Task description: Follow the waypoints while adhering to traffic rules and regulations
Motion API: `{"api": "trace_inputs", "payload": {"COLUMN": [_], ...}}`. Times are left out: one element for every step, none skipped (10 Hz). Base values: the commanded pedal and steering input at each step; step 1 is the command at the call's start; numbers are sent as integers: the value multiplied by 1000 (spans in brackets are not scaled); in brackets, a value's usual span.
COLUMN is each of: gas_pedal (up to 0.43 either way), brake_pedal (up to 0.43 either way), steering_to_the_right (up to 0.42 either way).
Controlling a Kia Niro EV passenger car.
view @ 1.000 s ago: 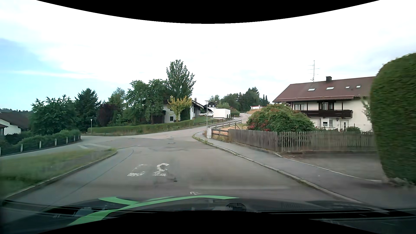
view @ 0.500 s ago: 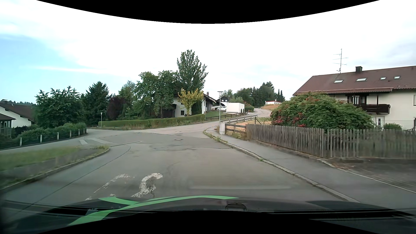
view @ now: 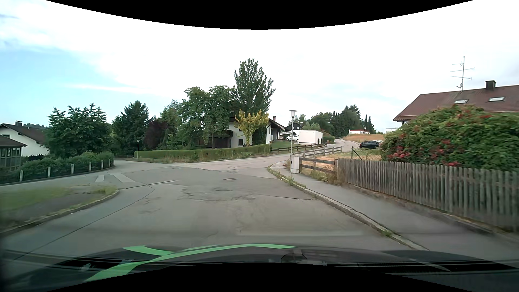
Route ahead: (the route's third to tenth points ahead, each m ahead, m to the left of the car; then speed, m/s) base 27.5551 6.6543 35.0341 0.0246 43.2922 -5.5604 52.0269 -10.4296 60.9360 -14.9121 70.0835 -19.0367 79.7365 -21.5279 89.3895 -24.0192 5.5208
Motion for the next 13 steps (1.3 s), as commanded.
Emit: {"api": "trace_inputs", "payload": {"gas_pedal": [0,0,0,0,0,0,0,0,0,0,0,0,0], "brake_pedal": [0,0,0,0,0,0,0,0,0,0,0,0,0], "steering_to_the_right": [-89,-89,-89,-88,-79,-78,-79,-79,-79,-78,-70,-61,-57]}}
